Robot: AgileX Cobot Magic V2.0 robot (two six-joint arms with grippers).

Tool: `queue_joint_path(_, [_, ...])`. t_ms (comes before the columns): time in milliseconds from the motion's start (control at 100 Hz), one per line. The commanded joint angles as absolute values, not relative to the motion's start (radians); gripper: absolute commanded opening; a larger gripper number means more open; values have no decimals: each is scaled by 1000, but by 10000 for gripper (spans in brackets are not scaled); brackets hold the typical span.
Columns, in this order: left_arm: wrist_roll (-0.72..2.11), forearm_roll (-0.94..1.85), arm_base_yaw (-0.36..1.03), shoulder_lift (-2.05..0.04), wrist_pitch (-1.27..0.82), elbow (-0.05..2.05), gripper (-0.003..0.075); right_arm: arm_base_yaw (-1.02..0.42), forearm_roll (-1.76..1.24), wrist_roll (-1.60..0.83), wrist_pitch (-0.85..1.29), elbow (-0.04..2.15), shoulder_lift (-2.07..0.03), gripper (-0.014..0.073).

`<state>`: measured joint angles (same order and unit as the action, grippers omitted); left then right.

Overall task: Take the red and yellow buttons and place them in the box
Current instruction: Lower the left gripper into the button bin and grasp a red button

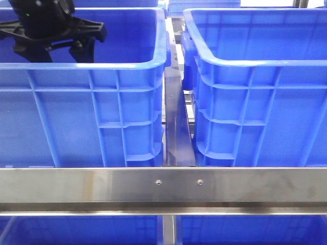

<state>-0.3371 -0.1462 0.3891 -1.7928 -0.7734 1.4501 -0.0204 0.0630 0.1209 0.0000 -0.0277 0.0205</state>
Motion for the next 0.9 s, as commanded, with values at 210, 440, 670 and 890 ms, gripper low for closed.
queue_joint_path(210, [-363,-160,370,-1819,-715,1483,497,-22,76,114,-83,-7,35,-67])
queue_joint_path(440, [-363,-158,358,-1851,-702,1483,495,-22,76,114,-83,-7,35,-67])
queue_joint_path(670, [-363,-158,358,-1855,-678,1484,382,-22,76,114,-83,-7,35,-67])
queue_joint_path(890, [-363,-158,358,-1848,-676,1484,34,-22,76,114,-83,-7,35,-67])
